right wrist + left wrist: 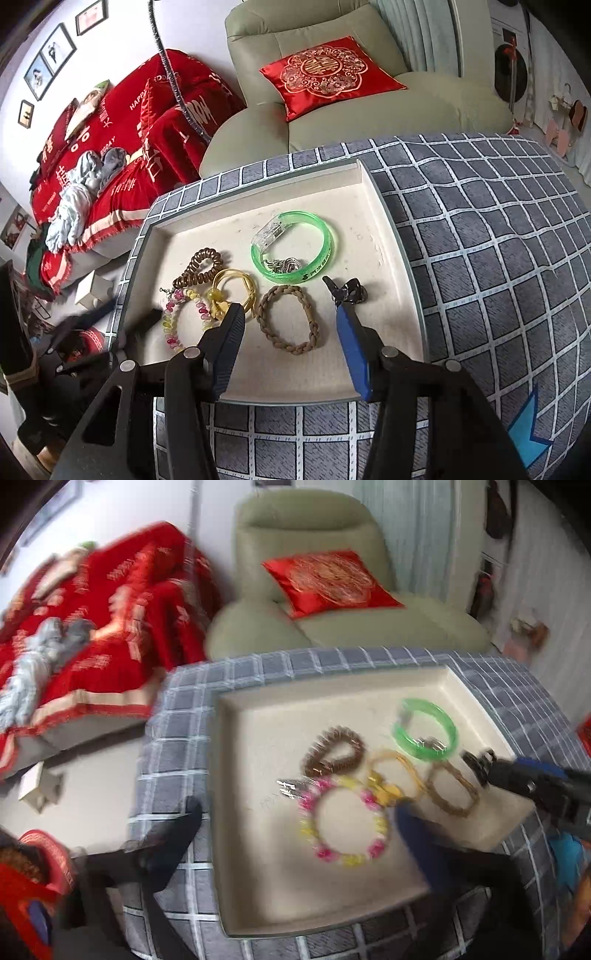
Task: Organize jewelry
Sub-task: 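Open the right tool to release the braided bracelet while the left tool releases the beaded bracelet, then move both tools back from the tray toward the silver keys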
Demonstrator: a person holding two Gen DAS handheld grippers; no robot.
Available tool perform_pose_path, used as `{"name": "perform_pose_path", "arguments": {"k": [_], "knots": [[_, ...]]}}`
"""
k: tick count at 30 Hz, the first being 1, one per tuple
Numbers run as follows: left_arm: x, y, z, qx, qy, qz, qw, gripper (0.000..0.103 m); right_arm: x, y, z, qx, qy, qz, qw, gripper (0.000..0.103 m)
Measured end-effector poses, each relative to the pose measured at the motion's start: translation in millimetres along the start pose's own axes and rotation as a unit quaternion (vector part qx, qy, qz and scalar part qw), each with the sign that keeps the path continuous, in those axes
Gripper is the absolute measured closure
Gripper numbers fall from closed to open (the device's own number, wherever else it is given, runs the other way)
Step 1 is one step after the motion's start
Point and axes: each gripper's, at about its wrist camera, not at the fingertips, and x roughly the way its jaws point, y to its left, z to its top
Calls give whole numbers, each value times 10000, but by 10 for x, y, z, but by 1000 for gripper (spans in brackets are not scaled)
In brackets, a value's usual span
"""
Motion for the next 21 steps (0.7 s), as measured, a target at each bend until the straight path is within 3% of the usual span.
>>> {"name": "perform_pose_path", "arguments": {"k": [8,11,13,15,21], "knots": [[-110,23,1,18,-50,-76,10000,0,-75,72,-19,-153,-60,-26,9999,47],[-157,14,-20,-26,-43,-97,9999,0,-187,119,-38,-244,-220,11,9995,16],[-204,18,-43,-23,-59,-84,9999,0,-282,136,-60,-263,-399,40,9989,16],[-257,21,-60,-18,-71,-77,9999,0,-393,156,-83,-306,-542,40,9981,0],[-475,71,-180,9,-99,-144,9998,0,-691,250,-249,-633,-810,9,9947,0]]}}
